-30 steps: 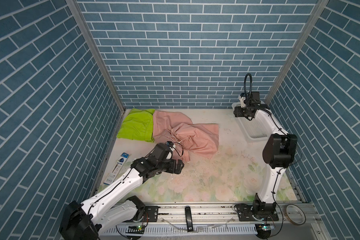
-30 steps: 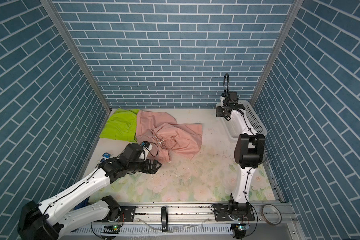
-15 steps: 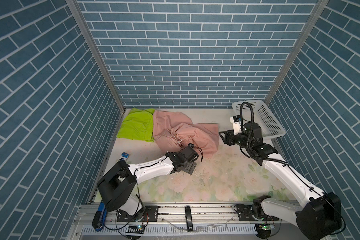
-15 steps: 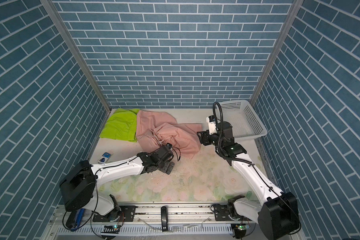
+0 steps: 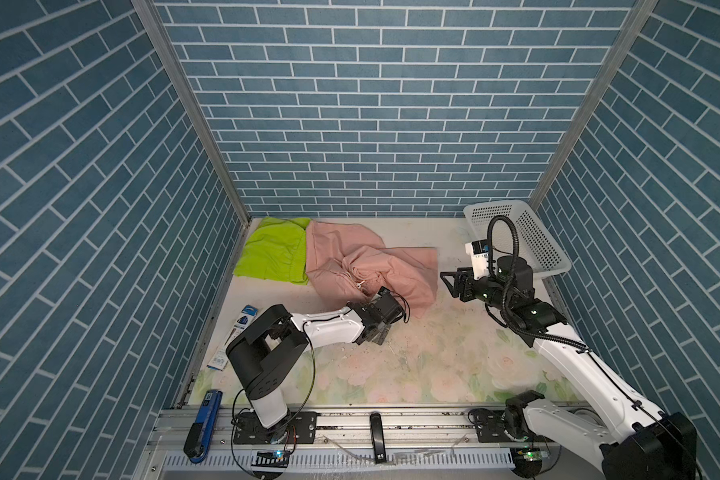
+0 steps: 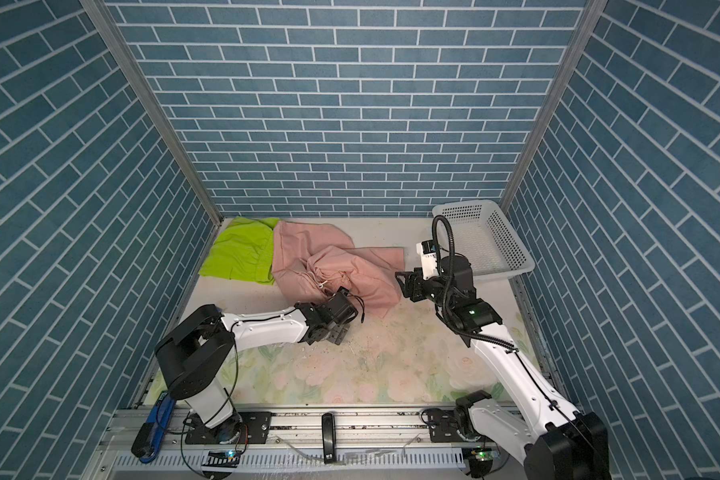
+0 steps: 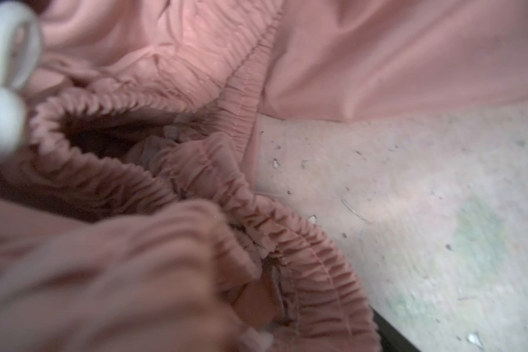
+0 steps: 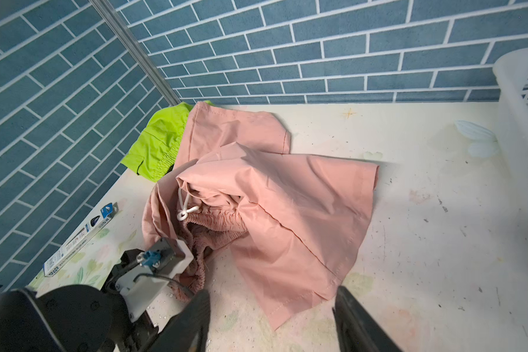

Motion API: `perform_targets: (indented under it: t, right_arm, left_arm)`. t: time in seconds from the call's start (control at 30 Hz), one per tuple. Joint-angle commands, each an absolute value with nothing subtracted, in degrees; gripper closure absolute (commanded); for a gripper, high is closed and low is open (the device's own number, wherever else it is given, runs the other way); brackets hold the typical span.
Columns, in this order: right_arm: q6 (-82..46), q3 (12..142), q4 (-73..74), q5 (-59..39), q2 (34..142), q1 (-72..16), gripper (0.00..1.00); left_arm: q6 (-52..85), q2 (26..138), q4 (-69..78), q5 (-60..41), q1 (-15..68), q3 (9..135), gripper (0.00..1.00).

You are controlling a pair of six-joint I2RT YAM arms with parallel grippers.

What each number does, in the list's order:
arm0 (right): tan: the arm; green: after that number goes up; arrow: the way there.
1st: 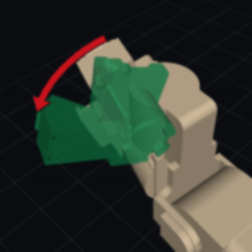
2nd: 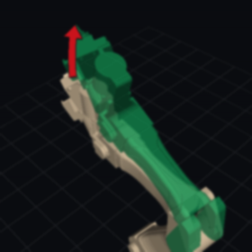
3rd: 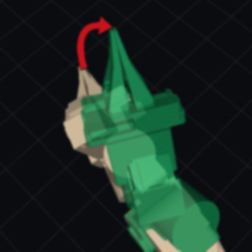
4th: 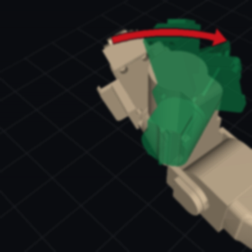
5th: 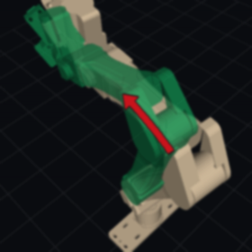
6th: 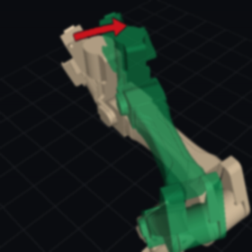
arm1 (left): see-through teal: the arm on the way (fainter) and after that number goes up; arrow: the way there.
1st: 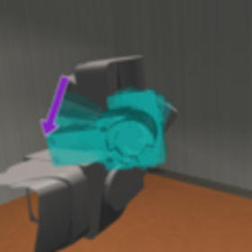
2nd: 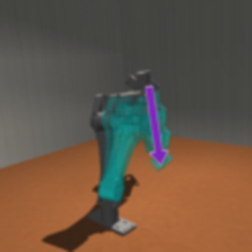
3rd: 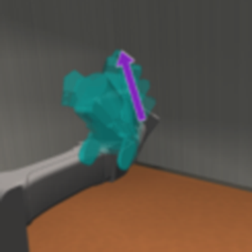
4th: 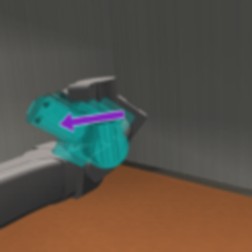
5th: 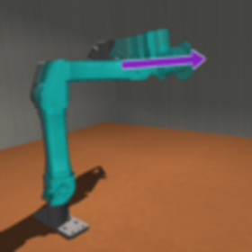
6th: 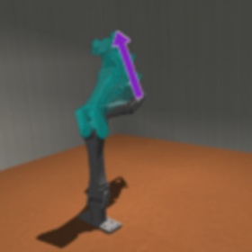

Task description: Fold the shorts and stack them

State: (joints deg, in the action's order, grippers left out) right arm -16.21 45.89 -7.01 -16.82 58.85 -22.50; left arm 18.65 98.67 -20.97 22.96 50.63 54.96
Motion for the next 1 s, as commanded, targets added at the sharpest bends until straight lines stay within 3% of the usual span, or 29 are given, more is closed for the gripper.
perform_targets:
  t: [0.0,0.23,0.3,0.53,0.73,0.97]
  right_arm:
    - [-16.18,45.8,-7.02,-18.87,59.54,-22.85,0.35]
    - [-14.8,46.45,-7.93,-19.41,61.77,-23.33,0.35]
    - [-12.47,47.17,-9.91,-18.99,63.33,-24.15,0.35]
    - [-0.83,52.24,-16.74,-13.12,70.94,-35.71,0.35]
    - [3.26,52.93,-8.15,-12.4,75.86,-44.93,0.34]
    - [8.49,58.34,-2.56,-5.46,86.79,-53.0,0.32]
  left_arm:
    - [18.02,96.96,-19.54,23.05,47.49,55.33,0.26]
    - [13.11,94.12,-23.11,22.55,46.49,58.97,0.78]
    - [12.58,91.37,-25.96,22.78,46.41,60.16,1.0]
    - [9.96,78.2,-42.13,17.43,44.54,68.95,1.0]
    - [7.18,68.07,-53.5,7.38,34.19,77.23,1.0]
    - [7.27,62.84,-55.64,1.73,25.78,74.78,1.0]
